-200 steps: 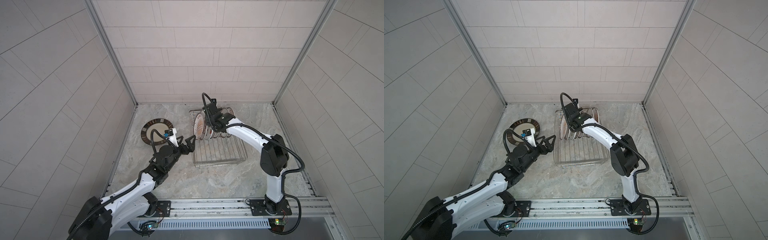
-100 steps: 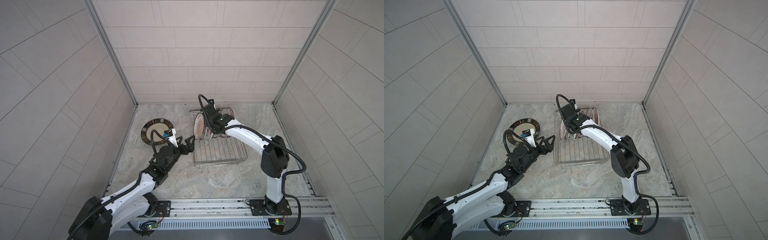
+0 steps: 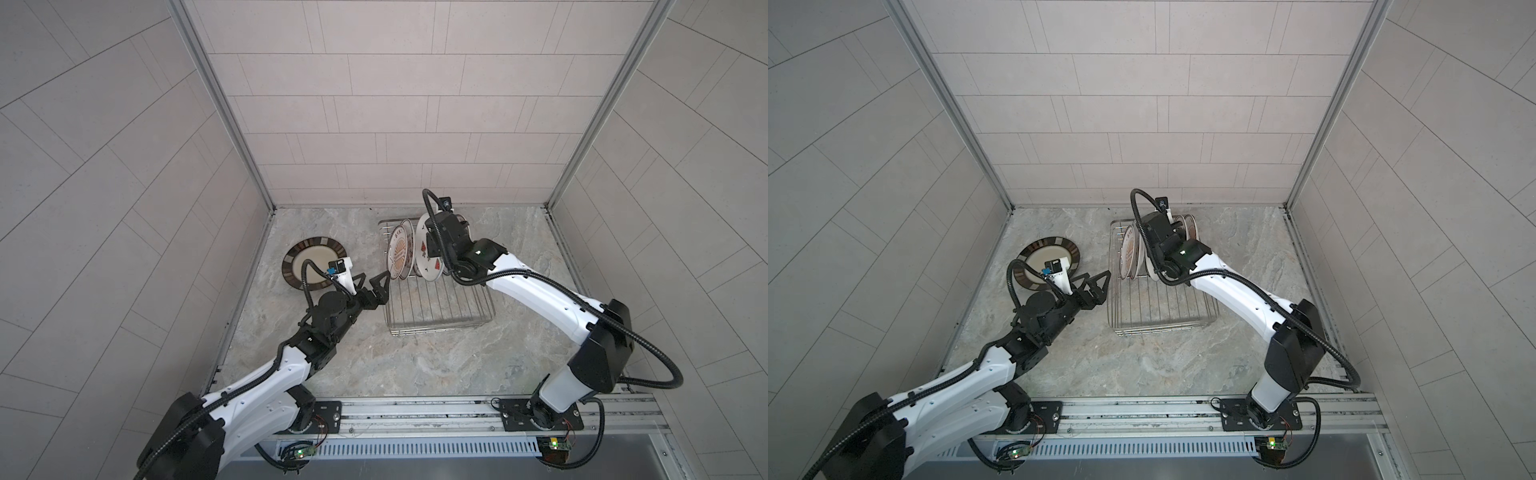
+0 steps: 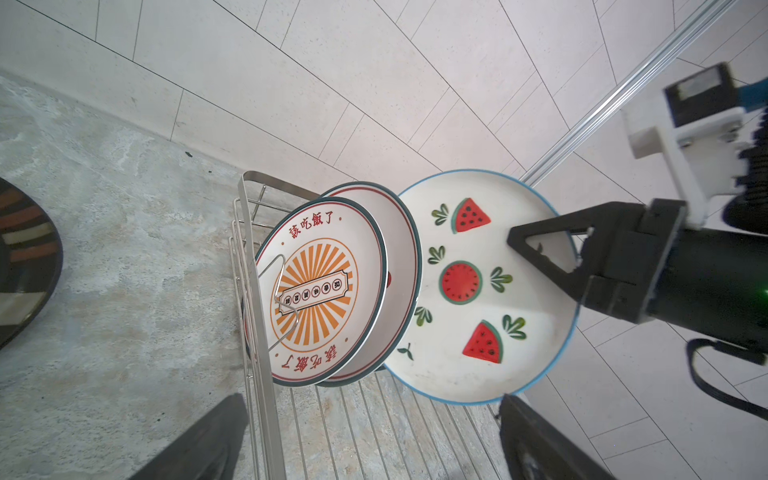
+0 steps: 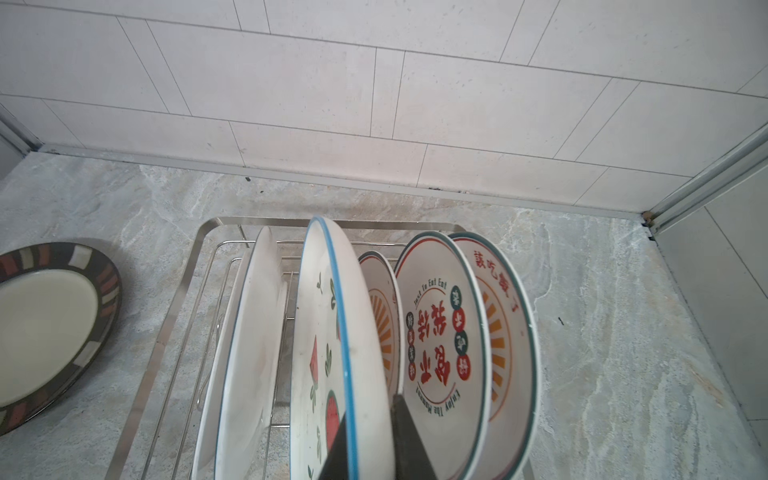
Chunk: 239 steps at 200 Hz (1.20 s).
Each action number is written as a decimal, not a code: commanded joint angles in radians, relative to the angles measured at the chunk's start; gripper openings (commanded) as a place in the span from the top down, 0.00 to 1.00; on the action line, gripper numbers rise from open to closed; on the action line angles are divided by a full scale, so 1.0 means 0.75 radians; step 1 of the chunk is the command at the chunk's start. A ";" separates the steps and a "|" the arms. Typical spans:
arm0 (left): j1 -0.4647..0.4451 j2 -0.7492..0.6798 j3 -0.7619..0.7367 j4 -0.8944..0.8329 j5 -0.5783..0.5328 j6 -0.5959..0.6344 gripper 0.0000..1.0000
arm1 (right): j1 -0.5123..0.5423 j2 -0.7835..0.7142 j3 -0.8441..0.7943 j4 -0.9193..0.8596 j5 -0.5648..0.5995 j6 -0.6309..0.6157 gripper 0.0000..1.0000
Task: Unload the plates from the dish rack
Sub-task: 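Lift the watermelon-print plate up out of the rack with the right gripper, then bring the watermelon plate to the left gripper and close the left gripper on its rim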
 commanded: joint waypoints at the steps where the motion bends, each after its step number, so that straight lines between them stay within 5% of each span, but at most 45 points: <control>1: -0.007 -0.001 0.000 0.045 0.016 -0.023 0.00 | 0.007 -0.150 -0.034 0.126 0.088 -0.027 0.89; 55: -0.007 0.040 0.022 0.061 0.087 -0.035 0.00 | -0.004 -0.446 -0.283 0.234 -0.041 -0.064 0.89; 113: -0.007 -0.039 0.026 -0.030 0.098 0.004 0.00 | -0.209 -0.743 -0.544 0.398 -0.588 0.039 0.89; 149: -0.007 -0.057 0.020 0.022 0.264 0.025 0.00 | -0.369 -0.813 -0.638 0.502 -0.984 0.169 0.89; 183: -0.005 -0.031 0.013 0.124 0.381 -0.009 0.00 | -0.447 -0.834 -0.708 0.629 -1.245 0.289 0.89; 239: -0.007 -0.009 -0.004 0.224 0.366 -0.082 0.00 | -0.486 -0.770 -0.769 0.879 -1.569 0.508 0.89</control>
